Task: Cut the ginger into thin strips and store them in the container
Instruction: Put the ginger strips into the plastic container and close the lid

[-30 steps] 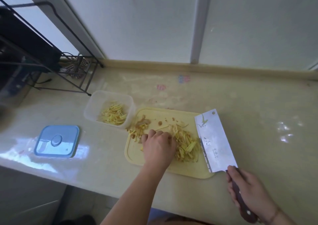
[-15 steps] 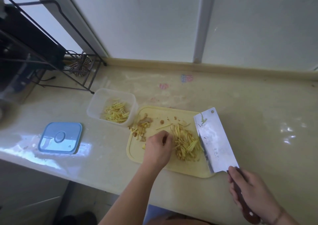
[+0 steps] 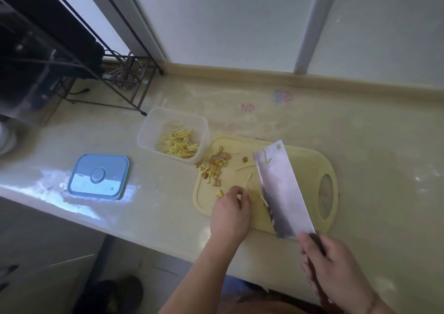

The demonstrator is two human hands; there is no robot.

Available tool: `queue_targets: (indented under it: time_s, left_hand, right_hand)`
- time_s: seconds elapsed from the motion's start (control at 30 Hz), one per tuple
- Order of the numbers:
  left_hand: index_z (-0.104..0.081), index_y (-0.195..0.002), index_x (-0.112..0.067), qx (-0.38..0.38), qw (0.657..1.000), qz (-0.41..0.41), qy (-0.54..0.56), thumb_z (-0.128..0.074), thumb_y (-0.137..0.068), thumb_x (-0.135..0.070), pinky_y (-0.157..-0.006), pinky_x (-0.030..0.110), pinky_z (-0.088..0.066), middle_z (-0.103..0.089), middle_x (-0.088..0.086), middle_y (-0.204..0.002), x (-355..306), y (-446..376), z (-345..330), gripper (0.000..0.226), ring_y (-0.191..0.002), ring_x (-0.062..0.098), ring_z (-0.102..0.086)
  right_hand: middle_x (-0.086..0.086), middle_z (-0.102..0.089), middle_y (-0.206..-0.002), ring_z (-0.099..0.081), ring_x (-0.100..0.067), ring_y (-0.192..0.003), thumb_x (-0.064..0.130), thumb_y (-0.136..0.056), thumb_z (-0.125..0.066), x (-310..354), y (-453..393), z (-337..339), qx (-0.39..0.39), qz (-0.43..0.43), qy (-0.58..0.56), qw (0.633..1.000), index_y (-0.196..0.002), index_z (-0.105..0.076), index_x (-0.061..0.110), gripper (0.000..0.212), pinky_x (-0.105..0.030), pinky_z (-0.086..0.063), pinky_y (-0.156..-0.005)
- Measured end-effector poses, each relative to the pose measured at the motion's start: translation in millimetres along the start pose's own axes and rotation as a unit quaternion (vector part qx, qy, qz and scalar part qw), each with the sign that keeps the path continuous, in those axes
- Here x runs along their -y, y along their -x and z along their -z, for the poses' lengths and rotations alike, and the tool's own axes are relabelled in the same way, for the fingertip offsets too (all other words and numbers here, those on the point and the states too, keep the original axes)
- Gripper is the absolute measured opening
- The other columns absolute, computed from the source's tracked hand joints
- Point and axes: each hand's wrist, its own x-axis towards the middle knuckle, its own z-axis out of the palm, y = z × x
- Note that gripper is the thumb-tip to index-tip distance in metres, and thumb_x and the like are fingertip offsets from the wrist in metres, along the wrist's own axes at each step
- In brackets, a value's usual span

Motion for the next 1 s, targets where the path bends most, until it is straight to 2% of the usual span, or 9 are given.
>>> queue_targets:
  time_s: [0.1,0.2,0.37,0.5,0.63,0.73,0.83,0.9,1.0]
  left_hand:
    - [-0.052,-0.13,-0.028,0.009,0.997,-0.039,-0.062,-0.043,-0.103,-0.043,-0.065,0.038,-0.047,-0.066,0.005,-0.078,12.2,1.8,7.3,0.031,-0.08,0.03,-0.065]
    - [-0.045,-0.14,-0.028,0.018,0.99,-0.077,-0.119,-0.042,-0.105,-0.04,-0.063,0.034,-0.042,-0.071,0.009,-0.092,22.1,3.8,14.0,0.037,-0.088,0.031,-0.067]
    - [-0.07,-0.113,-0.017,-0.038,0.95,-0.275,-0.14,-0.061,-0.093,-0.026,-0.077,0.034,-0.054,-0.068,0.0,-0.102,48.7,-6.2,12.2,0.024,-0.091,0.021,-0.062]
    - [-0.074,-0.107,-0.015,-0.077,0.908,-0.383,-0.148,-0.067,-0.09,-0.021,-0.088,0.036,-0.041,-0.068,-0.003,-0.117,62.0,-23.1,3.0,0.019,-0.109,0.025,-0.056]
    - [-0.076,-0.098,-0.018,-0.099,0.906,-0.387,-0.137,-0.061,-0.092,-0.026,-0.086,0.036,-0.036,-0.07,-0.007,-0.113,58.9,-27.3,2.2,0.018,-0.108,0.024,-0.053]
    - [-0.078,-0.095,-0.019,-0.1,0.908,-0.387,-0.126,-0.067,-0.09,-0.021,-0.085,0.037,-0.034,-0.071,-0.009,-0.112,62.3,-28.1,3.2,0.012,-0.107,0.025,-0.056]
    - [-0.076,-0.095,-0.02,-0.086,0.906,-0.395,-0.127,-0.072,-0.088,-0.02,-0.085,0.039,-0.037,-0.069,-0.008,-0.113,63.1,-28.9,5.0,0.008,-0.109,0.028,-0.057]
    - [-0.075,-0.093,-0.02,-0.077,0.902,-0.404,-0.135,-0.072,-0.086,-0.022,-0.085,0.04,-0.036,-0.068,-0.008,-0.113,60.8,-31.4,7.7,0.008,-0.11,0.028,-0.056]
    - [-0.072,-0.092,-0.021,-0.061,0.891,-0.42,-0.161,-0.071,-0.083,-0.025,-0.083,0.042,-0.038,-0.066,-0.007,-0.117,59.1,-36.3,12.1,0.01,-0.113,0.031,-0.055]
  right_hand:
    - [-0.011,-0.052,-0.045,-0.043,-0.022,-0.032,0.034,-0.096,-0.056,4.3,2.5,-7.8,-0.02,-0.004,0.022,1.0,-0.075,-0.055,-0.001,0.041,-0.018,-0.029,-0.032]
    - [-0.008,-0.055,-0.045,-0.048,-0.018,-0.034,0.039,-0.095,-0.055,7.1,3.1,-14.0,-0.034,0.011,0.09,0.995,-0.07,-0.056,0.006,0.042,-0.025,-0.038,-0.039]
    - [-0.003,-0.061,-0.054,-0.055,-0.013,-0.048,0.048,-0.085,-0.05,19.1,16.1,-27.3,-0.046,0.015,0.159,0.986,-0.075,-0.057,0.031,0.021,-0.037,-0.048,-0.059]
    - [0.005,-0.065,-0.063,-0.06,-0.009,-0.06,0.039,-0.093,-0.053,22.8,23.2,-41.0,-0.04,-0.013,0.193,0.98,-0.072,-0.056,0.024,0.026,-0.026,-0.045,-0.062]
    - [0.026,-0.061,-0.069,-0.057,0.004,-0.068,0.035,-0.095,-0.055,25.4,25.2,-55.1,-0.043,-0.016,0.209,0.977,-0.075,-0.052,0.021,0.025,-0.016,-0.044,-0.065]
    - [0.031,-0.06,-0.069,-0.057,0.006,-0.069,0.037,-0.094,-0.055,24.5,23.9,-63.8,-0.057,-0.024,0.211,0.976,-0.074,-0.052,0.024,0.024,-0.014,-0.044,-0.065]
    - [0.027,-0.061,-0.065,-0.057,0.006,-0.064,0.036,-0.094,-0.055,23.6,22.8,-70.2,-0.069,-0.034,0.217,0.973,-0.072,-0.05,0.025,0.026,-0.013,-0.043,-0.061]
    - [0.013,-0.061,-0.058,-0.057,0.001,-0.057,0.036,-0.093,-0.056,22.7,21.7,-72.3,-0.089,-0.037,0.228,0.969,-0.071,-0.049,0.023,0.027,-0.016,-0.043,-0.061]
    - [-0.001,-0.052,-0.051,-0.054,-0.012,-0.054,0.038,-0.094,-0.054,22.5,20.3,-71.2,-0.113,-0.05,0.246,0.961,-0.073,-0.047,0.021,0.028,-0.029,-0.039,-0.057]
